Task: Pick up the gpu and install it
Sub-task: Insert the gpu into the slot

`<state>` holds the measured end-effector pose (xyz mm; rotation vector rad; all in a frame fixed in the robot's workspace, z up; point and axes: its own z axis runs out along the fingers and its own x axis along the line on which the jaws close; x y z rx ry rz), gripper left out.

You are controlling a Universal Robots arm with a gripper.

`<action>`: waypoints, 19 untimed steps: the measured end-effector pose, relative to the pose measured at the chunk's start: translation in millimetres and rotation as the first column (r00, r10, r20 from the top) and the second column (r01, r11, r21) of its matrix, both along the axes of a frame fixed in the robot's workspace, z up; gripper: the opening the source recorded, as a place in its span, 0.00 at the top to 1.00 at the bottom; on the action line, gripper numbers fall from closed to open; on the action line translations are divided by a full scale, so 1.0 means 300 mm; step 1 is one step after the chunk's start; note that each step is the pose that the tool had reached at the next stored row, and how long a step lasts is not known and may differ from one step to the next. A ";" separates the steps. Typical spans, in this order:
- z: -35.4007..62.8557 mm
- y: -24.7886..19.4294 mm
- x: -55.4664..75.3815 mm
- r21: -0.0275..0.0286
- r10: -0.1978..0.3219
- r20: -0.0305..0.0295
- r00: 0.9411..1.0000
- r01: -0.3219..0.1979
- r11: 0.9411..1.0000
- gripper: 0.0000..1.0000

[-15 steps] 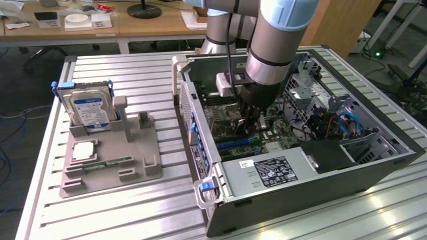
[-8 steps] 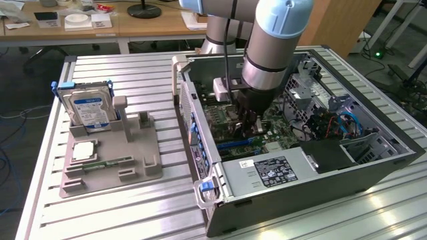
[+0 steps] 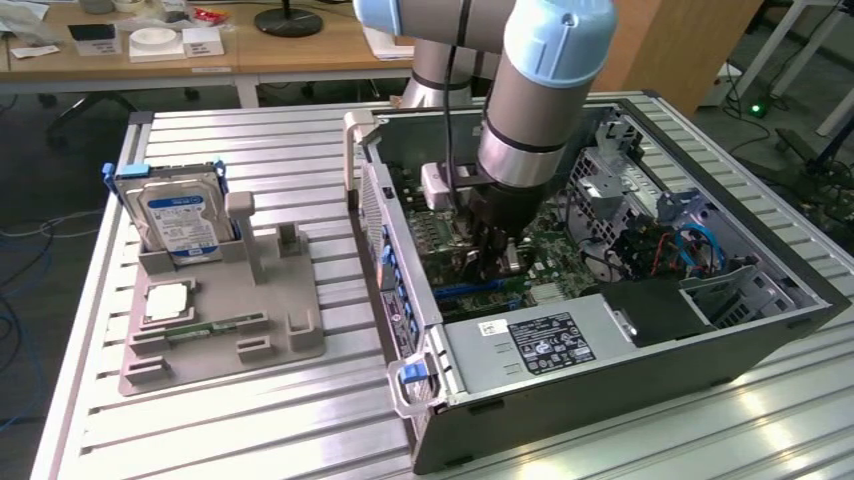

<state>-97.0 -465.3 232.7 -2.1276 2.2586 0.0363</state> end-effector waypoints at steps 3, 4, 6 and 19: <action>-0.006 0.000 0.000 0.000 0.000 -0.001 1.000 0.000 1.000 0.72; -0.008 0.000 -0.001 0.000 0.000 -0.002 1.000 0.000 1.000 0.72; -0.010 0.000 -0.003 0.000 0.000 -0.002 1.000 0.000 1.000 0.72; -0.026 0.003 -0.010 0.000 0.000 -0.002 1.000 0.000 1.000 0.72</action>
